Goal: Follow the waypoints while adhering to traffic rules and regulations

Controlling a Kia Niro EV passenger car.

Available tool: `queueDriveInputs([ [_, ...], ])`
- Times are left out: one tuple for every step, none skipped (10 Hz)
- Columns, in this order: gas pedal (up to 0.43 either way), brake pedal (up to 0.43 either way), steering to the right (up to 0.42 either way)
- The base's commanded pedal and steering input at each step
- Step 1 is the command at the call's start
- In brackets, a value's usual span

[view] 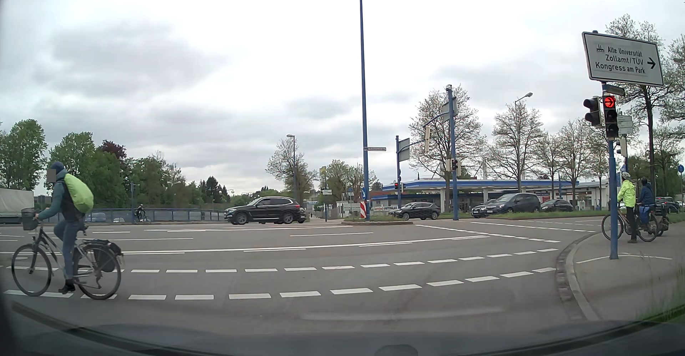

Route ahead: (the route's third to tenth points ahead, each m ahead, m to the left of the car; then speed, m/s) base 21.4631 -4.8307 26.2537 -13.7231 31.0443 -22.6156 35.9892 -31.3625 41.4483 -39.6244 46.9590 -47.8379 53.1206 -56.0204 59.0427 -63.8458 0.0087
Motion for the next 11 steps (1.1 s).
queueDriveInputs([
  [0.000,0.244,0.033],
  [0.000,0.244,0.033],
  [0.000,0.244,0.033],
  [0.000,0.244,0.033],
  [0.000,0.244,0.033],
  [0.000,0.244,0.033],
  [0.000,0.244,0.033],
  [0.000,0.244,0.033],
  [0.000,0.244,0.033],
  [0.000,0.244,0.033],
  [0.000,0.244,0.033],
])
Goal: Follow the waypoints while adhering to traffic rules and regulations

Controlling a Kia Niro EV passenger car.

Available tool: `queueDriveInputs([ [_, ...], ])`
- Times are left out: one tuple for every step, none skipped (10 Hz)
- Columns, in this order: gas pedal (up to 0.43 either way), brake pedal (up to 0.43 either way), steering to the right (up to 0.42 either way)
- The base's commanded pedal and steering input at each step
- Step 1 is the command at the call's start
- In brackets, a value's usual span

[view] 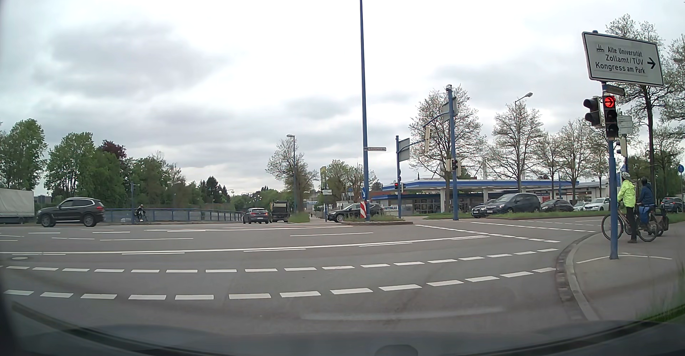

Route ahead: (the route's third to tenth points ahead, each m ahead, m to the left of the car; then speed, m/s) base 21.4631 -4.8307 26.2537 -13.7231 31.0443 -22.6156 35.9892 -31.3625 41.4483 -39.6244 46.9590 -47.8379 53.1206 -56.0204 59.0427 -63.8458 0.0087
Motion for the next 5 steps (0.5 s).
queueDriveInputs([
  [0.000,0.244,0.033],
  [0.000,0.244,0.033],
  [0.000,0.244,0.033],
  [0.000,0.244,0.033],
  [0.000,0.244,0.033],
])
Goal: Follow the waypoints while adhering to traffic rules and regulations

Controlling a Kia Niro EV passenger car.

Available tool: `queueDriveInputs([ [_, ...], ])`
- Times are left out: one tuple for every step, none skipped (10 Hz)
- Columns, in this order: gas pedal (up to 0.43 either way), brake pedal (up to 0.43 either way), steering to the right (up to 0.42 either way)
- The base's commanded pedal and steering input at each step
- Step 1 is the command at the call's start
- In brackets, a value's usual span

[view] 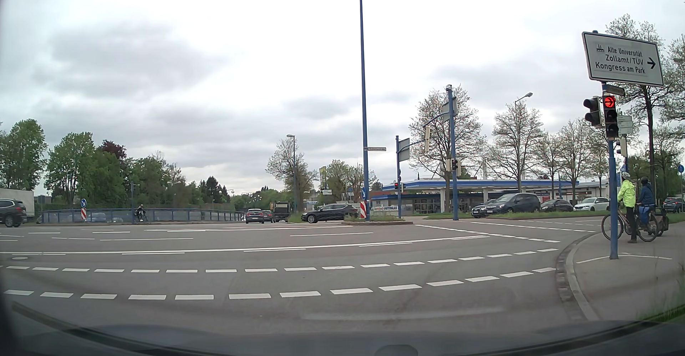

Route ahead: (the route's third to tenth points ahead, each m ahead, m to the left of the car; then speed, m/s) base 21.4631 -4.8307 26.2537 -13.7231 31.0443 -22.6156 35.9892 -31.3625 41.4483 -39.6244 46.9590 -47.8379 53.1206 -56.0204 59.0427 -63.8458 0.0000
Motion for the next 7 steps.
queueDriveInputs([
  [0.000,0.244,0.033],
  [0.000,0.244,0.033],
  [0.000,0.244,0.033],
  [0.000,0.244,0.033],
  [0.000,0.244,0.033],
  [0.000,0.244,0.033],
  [0.000,0.244,0.033],
])
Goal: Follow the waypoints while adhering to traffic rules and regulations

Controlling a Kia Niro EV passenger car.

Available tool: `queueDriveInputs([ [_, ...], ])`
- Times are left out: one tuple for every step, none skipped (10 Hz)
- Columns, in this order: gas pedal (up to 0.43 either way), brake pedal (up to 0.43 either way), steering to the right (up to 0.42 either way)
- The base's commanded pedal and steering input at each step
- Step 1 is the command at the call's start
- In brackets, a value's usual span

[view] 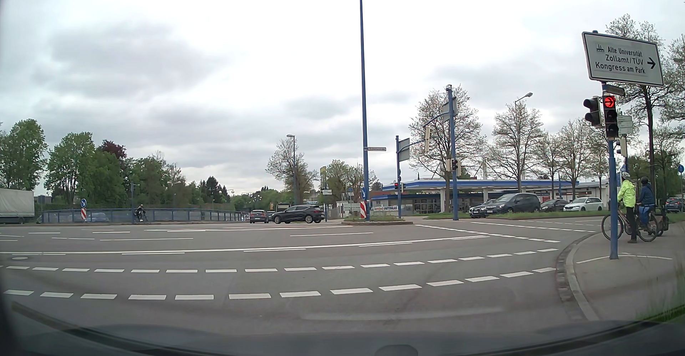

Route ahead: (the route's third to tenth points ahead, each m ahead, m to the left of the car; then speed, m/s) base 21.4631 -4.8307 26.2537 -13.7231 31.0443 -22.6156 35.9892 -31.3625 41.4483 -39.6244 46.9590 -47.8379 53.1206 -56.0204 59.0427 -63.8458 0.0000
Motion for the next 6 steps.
queueDriveInputs([
  [0.000,0.244,0.033],
  [0.000,0.244,0.033],
  [0.000,0.244,0.033],
  [0.000,0.244,0.033],
  [0.000,0.244,0.033],
  [0.000,0.244,0.033],
])
